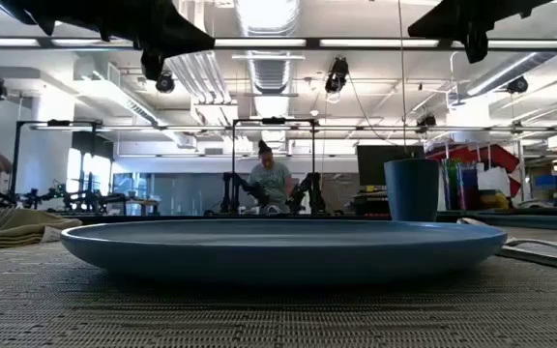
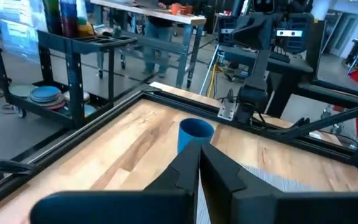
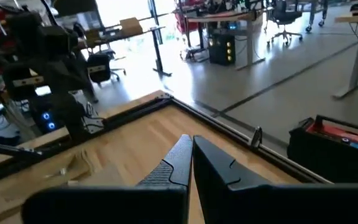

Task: Set table place
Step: Return to Home Position

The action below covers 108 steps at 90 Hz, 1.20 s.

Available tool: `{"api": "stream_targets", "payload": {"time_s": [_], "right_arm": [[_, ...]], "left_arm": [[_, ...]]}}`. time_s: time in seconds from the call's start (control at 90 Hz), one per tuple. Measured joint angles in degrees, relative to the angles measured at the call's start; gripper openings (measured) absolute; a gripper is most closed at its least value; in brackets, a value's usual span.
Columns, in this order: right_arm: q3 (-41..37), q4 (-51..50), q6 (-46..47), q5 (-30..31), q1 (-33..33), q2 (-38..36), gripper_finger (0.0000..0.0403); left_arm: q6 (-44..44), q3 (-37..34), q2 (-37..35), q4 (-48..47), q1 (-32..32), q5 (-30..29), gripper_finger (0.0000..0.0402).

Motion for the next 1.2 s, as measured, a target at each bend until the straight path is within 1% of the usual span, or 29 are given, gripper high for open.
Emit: {"api": "stream_targets", "payload": {"time_s": [0.211,0.289,0.344,0.456,0.944,1.2], "right_arm": [[-0.35,-0.26,0.02,-0.02,0.17,0.64,0.0],[-1.4,-0.35,0.02,-0.02,0.08,0.18,0.0],[-2.65,-0.85,0.02,-0.07,-0.17,-1.24,0.0],[-5.09,0.32,0.06,0.18,-0.24,-3.84,0.0],[-19.35,-0.62,0.03,-0.04,-0.26,-14.62,0.0],[-26.51,-0.59,0.02,-0.03,-0.26,-22.64,0.0]], "left_arm": [[-0.02,-1.08,-0.21,0.6,0.34,0.01,0.0],[-0.02,-3.37,-3.79,-0.29,0.43,-0.19,0.0],[-0.02,-4.77,-6.99,1.04,0.42,0.18,0.0],[-0.03,-8.52,-12.14,0.54,0.35,0.42,0.0],[-0.04,-20.19,-26.6,0.5,0.39,0.43,0.0],[-0.04,-23.72,-33.47,0.51,0.39,0.44,0.0]]}}
